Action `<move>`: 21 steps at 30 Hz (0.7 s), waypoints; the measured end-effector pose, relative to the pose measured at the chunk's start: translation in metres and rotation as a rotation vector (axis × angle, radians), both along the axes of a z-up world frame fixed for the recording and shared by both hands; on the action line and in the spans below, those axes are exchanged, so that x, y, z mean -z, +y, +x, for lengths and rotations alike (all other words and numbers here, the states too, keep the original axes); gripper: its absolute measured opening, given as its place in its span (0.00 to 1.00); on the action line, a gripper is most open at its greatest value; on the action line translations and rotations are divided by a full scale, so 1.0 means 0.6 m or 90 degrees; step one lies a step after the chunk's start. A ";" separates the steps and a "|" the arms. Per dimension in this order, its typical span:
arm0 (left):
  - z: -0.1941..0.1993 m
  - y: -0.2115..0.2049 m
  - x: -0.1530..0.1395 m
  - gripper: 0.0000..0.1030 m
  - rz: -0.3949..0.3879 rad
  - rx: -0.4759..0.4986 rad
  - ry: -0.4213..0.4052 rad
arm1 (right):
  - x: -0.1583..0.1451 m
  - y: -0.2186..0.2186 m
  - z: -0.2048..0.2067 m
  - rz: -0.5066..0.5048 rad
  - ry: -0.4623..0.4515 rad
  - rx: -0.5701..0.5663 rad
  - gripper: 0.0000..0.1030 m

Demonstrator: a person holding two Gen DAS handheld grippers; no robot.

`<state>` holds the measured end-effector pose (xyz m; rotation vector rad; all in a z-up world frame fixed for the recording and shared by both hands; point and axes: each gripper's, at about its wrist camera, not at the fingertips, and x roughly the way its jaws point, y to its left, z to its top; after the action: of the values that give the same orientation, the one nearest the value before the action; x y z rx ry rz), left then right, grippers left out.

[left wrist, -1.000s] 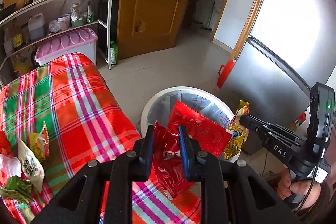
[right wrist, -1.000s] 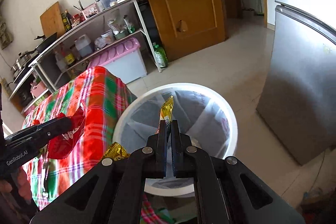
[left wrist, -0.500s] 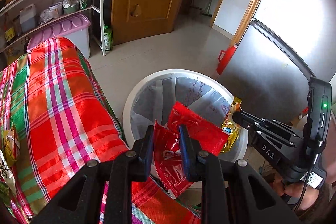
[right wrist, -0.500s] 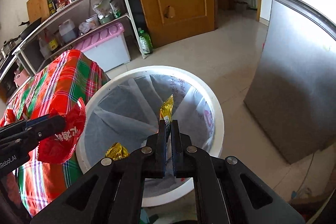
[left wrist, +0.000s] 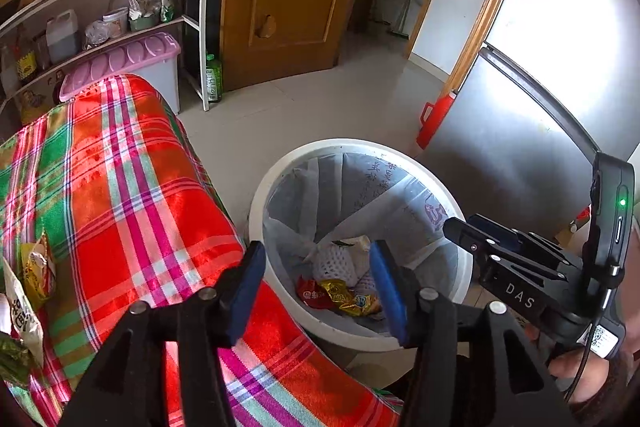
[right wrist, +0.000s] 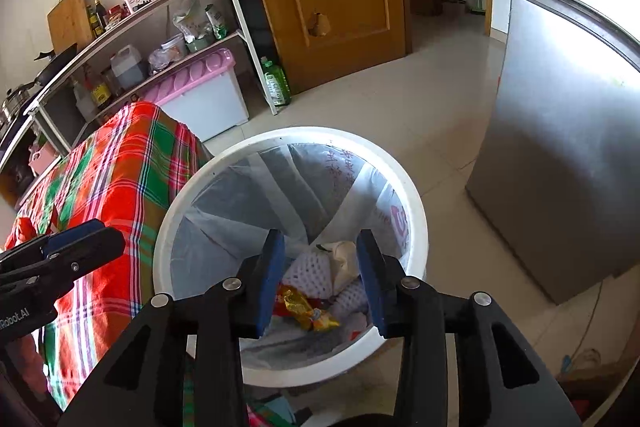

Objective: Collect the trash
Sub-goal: 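Open both tools to drop the wrappers into the bin, then move both open tools back over the table toward the remaining trash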

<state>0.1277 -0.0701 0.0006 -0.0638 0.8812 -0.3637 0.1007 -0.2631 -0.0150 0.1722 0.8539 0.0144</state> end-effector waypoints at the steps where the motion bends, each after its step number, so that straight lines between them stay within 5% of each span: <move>1: -0.004 0.003 -0.004 0.62 0.002 -0.002 -0.007 | -0.002 0.002 -0.001 0.004 -0.003 0.000 0.38; 21: -0.117 0.229 -0.061 0.73 0.037 -0.158 -0.087 | -0.051 0.160 -0.052 0.041 -0.050 -0.134 0.47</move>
<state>0.0578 0.0671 0.0371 -0.0931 0.7385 -0.1095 0.0696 -0.1671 0.0159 0.1408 0.7906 0.2452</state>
